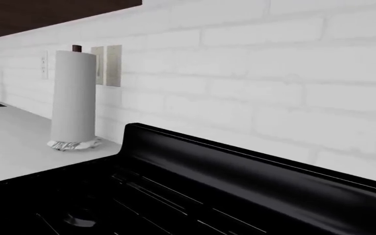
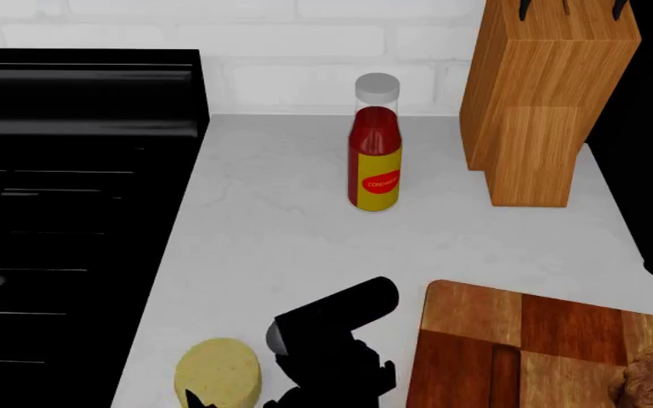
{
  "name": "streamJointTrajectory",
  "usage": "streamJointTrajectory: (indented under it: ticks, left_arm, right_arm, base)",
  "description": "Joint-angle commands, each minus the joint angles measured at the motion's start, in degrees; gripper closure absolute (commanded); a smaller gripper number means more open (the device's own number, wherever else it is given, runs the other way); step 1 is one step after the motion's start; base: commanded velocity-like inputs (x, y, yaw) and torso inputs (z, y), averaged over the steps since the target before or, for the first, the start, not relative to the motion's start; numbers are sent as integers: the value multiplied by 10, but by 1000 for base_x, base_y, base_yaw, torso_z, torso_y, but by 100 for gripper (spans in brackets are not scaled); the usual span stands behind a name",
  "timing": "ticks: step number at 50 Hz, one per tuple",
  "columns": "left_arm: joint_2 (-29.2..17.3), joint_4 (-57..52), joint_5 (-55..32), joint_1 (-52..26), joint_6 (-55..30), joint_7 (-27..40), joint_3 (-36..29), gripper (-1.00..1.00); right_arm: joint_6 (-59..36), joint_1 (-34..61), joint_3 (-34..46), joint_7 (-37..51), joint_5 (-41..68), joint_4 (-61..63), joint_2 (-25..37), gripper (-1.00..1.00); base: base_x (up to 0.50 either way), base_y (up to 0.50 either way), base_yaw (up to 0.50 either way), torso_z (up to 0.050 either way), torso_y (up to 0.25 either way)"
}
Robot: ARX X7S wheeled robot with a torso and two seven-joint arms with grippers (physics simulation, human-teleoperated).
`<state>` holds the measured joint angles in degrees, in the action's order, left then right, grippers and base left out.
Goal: Pick up the wedge of cheese and place it on the slice of bread to prepare a simple cheese on bread dish.
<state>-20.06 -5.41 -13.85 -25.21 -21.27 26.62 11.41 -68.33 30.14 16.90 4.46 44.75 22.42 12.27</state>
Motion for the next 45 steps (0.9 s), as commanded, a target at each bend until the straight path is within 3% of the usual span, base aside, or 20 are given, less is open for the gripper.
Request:
streamJointTrajectory:
  ticks: [1, 45]
  left_arm:
    - [-1, 0, -2, 0, 1, 0, 0, -100]
    - [-2, -9, -10, 10, 14, 2, 2, -100]
  right_arm:
    - [11, 7, 18, -7, -1, -19, -1, -100]
    - [52, 2, 59, -18, -3, -78, 1, -100]
  base:
    - [0, 0, 0, 0, 0]
    - [0, 0, 0, 0, 0]
